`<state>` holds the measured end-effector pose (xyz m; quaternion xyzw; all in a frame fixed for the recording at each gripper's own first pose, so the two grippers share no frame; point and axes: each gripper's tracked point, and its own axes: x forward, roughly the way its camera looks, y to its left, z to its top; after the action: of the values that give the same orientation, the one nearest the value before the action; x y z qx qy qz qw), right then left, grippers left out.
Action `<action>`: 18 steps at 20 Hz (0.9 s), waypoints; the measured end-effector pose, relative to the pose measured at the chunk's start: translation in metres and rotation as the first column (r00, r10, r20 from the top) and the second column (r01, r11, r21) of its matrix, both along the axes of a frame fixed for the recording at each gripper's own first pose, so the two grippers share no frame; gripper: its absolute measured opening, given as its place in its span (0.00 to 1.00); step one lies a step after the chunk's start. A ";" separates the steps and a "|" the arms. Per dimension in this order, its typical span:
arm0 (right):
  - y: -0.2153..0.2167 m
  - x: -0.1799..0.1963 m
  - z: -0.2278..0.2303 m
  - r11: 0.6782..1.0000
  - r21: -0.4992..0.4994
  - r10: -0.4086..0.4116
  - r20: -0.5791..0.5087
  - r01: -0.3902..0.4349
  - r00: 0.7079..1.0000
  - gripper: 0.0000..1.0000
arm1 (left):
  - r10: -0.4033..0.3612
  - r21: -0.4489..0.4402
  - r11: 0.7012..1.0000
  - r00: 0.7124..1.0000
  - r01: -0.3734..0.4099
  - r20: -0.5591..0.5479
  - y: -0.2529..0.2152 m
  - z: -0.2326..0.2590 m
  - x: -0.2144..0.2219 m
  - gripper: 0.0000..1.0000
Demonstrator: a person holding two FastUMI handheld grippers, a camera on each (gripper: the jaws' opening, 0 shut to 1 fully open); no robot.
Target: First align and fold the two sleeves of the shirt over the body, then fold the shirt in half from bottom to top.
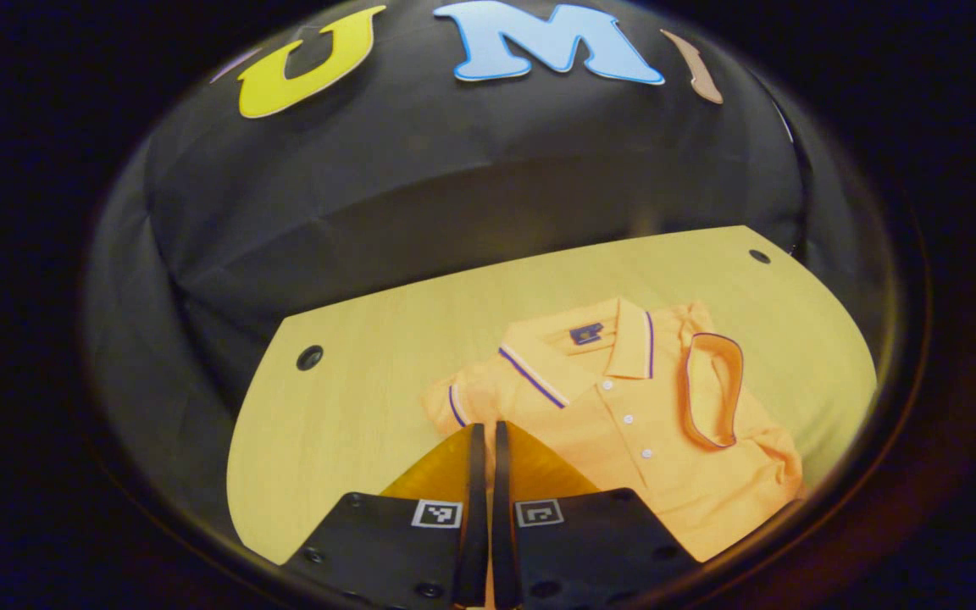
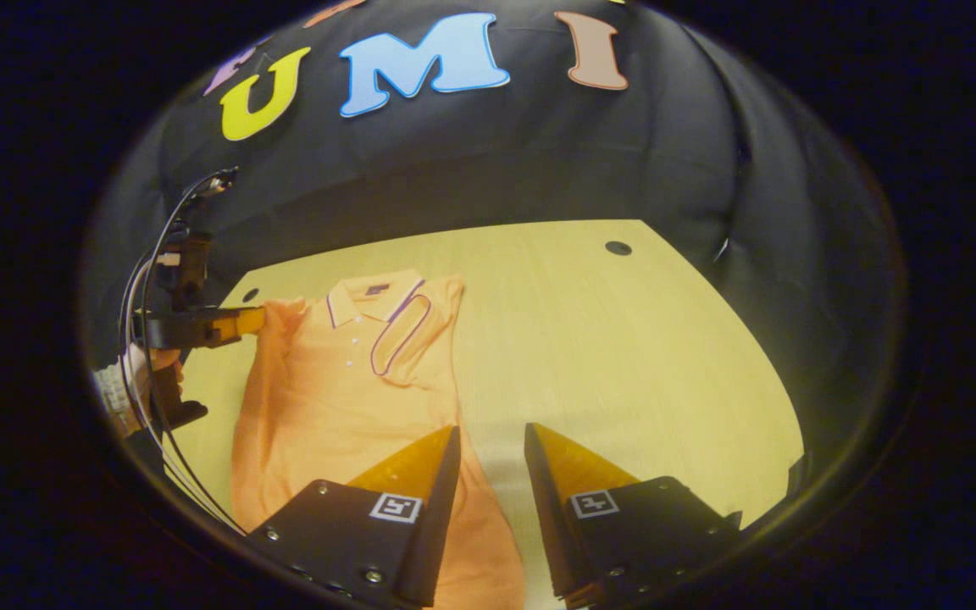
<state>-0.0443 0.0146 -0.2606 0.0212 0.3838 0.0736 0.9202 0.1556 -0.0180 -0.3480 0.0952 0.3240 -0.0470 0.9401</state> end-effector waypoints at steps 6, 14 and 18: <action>-0.028 -0.020 -0.001 0.997 0.012 -0.079 -0.005 0.079 0.997 0.49 | -0.140 0.038 0.989 0.989 0.142 -0.046 -0.060 -0.021 -0.013 0.09; -0.054 -0.040 -0.003 0.988 0.025 -0.152 -0.020 0.153 0.988 0.49 | -0.219 0.012 0.975 0.966 0.223 -0.139 -0.097 -0.057 -0.037 0.37; -0.053 -0.041 -0.004 0.988 0.035 -0.147 -0.021 0.148 0.989 0.49 | -0.205 0.014 0.978 0.970 0.209 -0.127 -0.093 -0.051 -0.040 0.57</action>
<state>-0.0853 -0.0381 -0.2647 0.0669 0.3882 0.0120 0.9191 0.1153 -0.1106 -0.3989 0.1383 0.3711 -0.1462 0.9065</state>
